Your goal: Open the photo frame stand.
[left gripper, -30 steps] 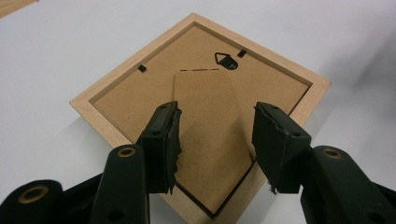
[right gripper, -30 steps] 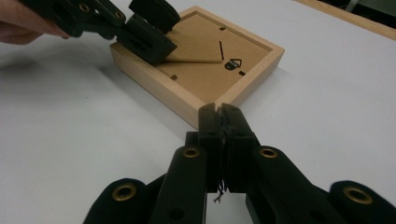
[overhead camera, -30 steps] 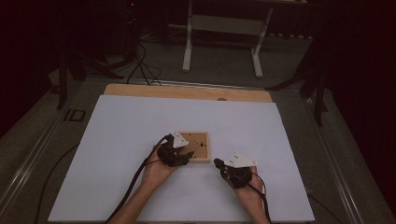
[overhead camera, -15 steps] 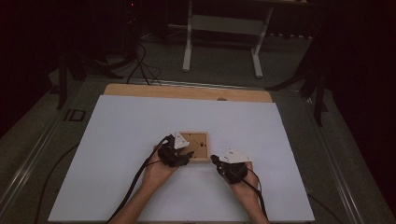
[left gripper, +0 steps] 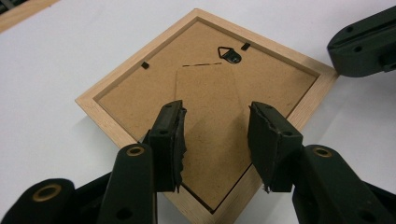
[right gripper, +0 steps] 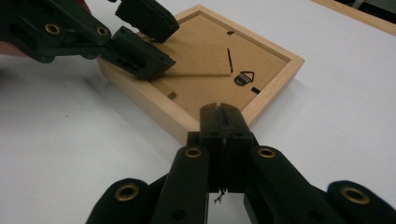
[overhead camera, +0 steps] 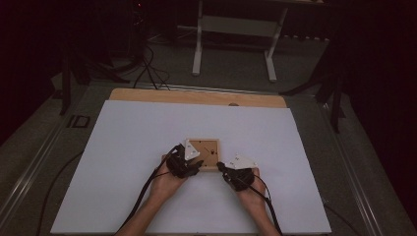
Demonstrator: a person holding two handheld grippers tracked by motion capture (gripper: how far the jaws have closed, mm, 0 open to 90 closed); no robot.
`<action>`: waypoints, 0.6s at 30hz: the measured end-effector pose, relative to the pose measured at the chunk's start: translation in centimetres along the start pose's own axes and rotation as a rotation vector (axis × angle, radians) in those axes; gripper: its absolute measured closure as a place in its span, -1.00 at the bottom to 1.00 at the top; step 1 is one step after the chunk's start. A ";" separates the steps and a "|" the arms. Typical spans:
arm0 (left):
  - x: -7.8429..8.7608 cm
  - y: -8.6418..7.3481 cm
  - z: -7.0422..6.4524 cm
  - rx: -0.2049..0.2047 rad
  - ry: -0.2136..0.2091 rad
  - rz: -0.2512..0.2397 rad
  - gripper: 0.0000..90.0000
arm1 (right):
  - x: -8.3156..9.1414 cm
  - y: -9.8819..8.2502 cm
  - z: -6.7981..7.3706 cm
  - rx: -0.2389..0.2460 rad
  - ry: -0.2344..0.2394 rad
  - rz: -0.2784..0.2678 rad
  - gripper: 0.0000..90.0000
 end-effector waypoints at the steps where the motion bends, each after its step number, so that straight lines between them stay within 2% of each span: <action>1: 0.0 0.0 0.0 -0.003 0.011 0.002 0.25 | -0.1 0.0 0.0 0.001 0.000 0.000 0.98; 3: -0.1 0.0 0.1 0.001 0.026 0.004 0.16 | -0.2 0.0 0.1 0.005 0.002 0.001 0.98; 9: -0.3 -0.1 0.6 0.054 -0.027 0.006 0.01 | -0.4 0.0 0.2 0.004 0.007 -0.001 0.98; 18: -0.4 -0.3 0.7 0.093 -0.086 -0.006 0.11 | -0.5 0.1 0.0 -0.008 0.004 -0.005 0.98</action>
Point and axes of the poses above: each handheld gripper's, and its own axes: x roughly backward along the jaws, y roughly out of its top, z roughly to its left, the point moved 7 cm from there along -x, roughly forward along the jaws, and after that the axes turned 15 degrees about z, right-handed, at the moved point
